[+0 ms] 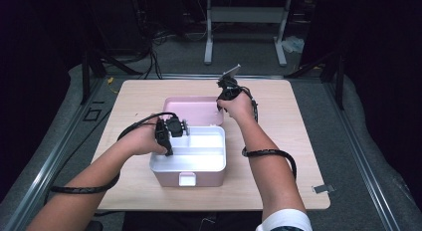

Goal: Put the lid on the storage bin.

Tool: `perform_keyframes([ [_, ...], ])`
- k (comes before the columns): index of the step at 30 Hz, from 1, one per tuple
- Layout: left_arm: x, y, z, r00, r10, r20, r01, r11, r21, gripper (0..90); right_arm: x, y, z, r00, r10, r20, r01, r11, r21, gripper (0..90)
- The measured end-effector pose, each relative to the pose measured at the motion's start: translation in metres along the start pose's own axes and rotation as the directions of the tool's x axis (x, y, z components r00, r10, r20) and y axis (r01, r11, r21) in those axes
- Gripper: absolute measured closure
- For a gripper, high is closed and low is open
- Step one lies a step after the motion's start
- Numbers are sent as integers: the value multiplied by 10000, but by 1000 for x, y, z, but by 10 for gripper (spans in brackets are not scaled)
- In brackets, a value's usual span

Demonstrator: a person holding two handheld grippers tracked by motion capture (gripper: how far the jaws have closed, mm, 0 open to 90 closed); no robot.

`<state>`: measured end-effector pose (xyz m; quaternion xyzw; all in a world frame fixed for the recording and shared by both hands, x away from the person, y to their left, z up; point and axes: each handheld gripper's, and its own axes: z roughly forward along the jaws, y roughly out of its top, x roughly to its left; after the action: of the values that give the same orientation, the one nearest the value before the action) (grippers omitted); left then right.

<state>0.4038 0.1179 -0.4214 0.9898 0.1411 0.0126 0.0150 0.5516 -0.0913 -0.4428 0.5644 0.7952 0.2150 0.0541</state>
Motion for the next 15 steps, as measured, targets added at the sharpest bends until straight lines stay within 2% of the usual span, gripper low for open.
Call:
perform_keyframes([
  [1,0,0,0,10000,-18,17,18,10000,-11,737,1,0,1,9994,2,341,1,10000,-85,723],
  [3,0,0,0,10000,-16,17,16,10000,-23,737,0,0,2,10000,67,8,-67,10000,34,731],
  [4,0,0,0,10000,-15,15,15,10000,-24,737,0,-1,3,9997,128,218,-128,9999,-9,733],
  [7,0,0,0,10000,0,-10,0,10000,4,737,-2,-1,4,9995,326,-11,-326,9994,77,745],
  [10,0,0,0,10000,-31,-36,31,10000,-27,737,-2,-2,5,9991,421,8,-421,9991,29,758],
  [11,0,0,0,10000,-51,-29,51,10000,-30,737,-1,-2,5,9990,411,201,-409,9991,-99,764],
  [13,0,0,0,10000,-59,2,59,10000,2,737,-1,-2,4,9992,391,10,-391,9992,53,779],
  [15,0,0,0,10000,-63,12,63,10000,-5,737,-1,-2,4,9992,402,73,-402,9992,36,782],
])
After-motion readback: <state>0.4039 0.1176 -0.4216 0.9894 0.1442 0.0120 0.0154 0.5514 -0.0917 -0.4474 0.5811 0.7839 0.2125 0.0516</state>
